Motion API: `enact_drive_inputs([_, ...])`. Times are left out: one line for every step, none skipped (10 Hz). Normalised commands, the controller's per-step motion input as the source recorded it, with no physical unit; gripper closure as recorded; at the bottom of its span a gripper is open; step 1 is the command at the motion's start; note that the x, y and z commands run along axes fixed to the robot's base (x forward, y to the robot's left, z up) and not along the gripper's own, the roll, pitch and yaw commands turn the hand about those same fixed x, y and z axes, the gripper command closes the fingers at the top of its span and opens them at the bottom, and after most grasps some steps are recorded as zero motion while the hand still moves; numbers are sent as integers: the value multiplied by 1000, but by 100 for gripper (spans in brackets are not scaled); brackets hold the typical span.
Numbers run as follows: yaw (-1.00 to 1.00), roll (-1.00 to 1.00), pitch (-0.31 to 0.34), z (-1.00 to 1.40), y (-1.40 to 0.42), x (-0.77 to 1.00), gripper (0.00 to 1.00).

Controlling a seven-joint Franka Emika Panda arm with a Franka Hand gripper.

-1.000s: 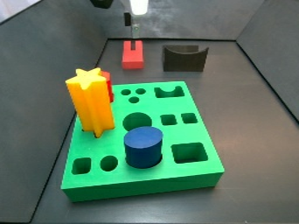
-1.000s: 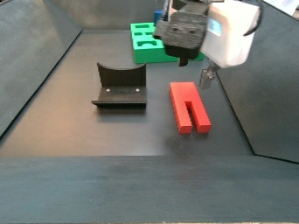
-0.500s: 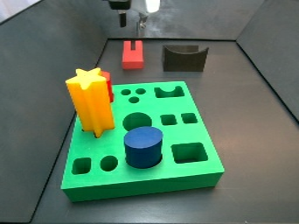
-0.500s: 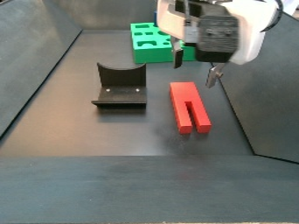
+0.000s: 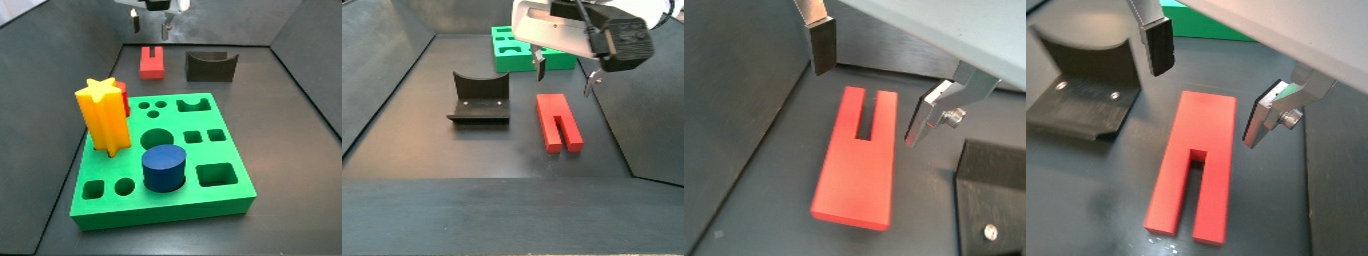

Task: Pick up the double-square object. Move up. Rotate the double-square object. Place the double-square object on the fixture. Regrasp the double-square object. Move to above the board. Insert the double-square object.
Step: Rotate the double-square object.

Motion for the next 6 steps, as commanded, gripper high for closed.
enact_drive_inputs([1000, 6, -24, -32, 1, 34, 0])
enact_drive_inputs([1000, 8, -28, -32, 1, 34, 0])
enact_drive_inputs([1000, 9, -33, -32, 1, 34, 0])
enact_drive_inputs([1000, 11, -40, -32, 1, 34, 0])
enact_drive_inputs([1000, 14, -50, -32, 1, 34, 0])
enact_drive_inputs([666, 14, -50, -33, 1, 33, 0])
